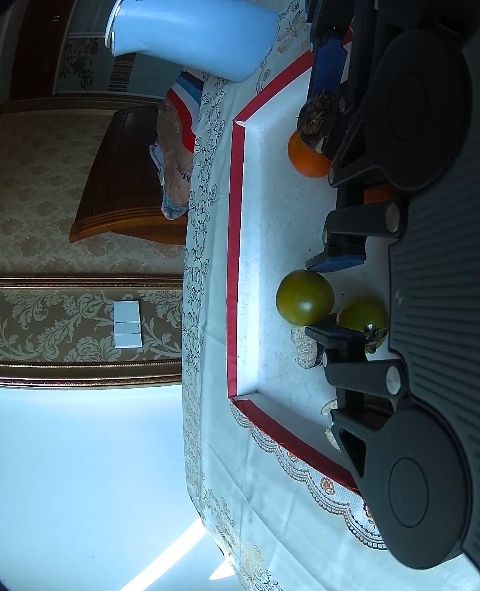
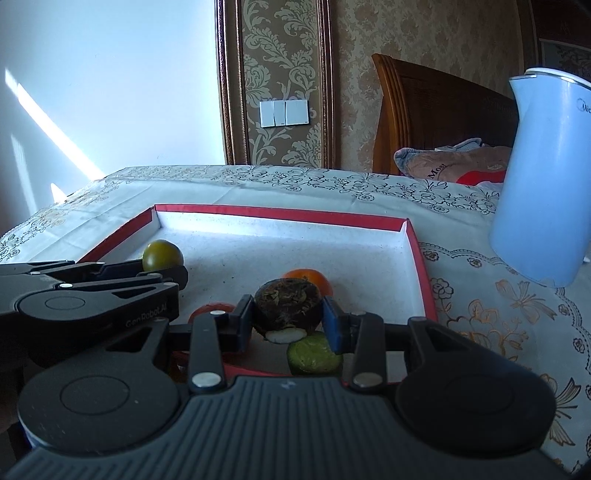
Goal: Organize fruits
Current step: 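Open the left tool to set the green tomato in the tray while the right tool lowers the taro root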
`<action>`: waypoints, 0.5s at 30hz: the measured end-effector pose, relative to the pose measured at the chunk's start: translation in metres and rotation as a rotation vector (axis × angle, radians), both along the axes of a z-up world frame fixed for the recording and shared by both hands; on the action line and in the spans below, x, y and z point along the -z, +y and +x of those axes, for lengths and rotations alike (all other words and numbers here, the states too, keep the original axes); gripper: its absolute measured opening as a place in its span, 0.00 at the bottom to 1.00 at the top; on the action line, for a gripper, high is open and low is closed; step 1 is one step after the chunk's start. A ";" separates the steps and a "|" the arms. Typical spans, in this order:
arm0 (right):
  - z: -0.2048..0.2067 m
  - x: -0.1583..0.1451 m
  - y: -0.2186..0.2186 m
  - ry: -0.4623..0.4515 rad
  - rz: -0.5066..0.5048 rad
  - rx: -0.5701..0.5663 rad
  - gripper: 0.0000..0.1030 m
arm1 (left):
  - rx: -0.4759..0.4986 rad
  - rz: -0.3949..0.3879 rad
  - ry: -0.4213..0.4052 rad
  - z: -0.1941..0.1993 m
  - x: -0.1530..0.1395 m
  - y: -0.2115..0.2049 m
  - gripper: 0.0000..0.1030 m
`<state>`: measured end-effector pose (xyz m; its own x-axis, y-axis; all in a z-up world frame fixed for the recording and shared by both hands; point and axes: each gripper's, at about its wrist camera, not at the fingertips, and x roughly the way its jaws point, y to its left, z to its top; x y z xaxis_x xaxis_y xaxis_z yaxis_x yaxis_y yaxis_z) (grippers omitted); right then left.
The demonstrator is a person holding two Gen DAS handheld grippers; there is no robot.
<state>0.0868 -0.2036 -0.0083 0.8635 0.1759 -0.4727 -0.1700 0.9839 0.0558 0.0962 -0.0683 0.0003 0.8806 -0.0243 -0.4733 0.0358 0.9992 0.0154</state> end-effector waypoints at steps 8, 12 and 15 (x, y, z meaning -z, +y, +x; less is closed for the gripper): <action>-0.001 0.001 -0.002 -0.005 0.011 0.003 0.36 | -0.004 0.005 -0.006 -0.002 0.000 0.000 0.29; -0.001 0.001 -0.002 -0.007 0.013 0.004 0.36 | -0.005 -0.002 -0.006 -0.002 0.000 0.001 0.29; -0.001 0.001 -0.003 -0.003 0.013 0.003 0.36 | -0.006 0.003 -0.008 -0.003 0.000 0.000 0.29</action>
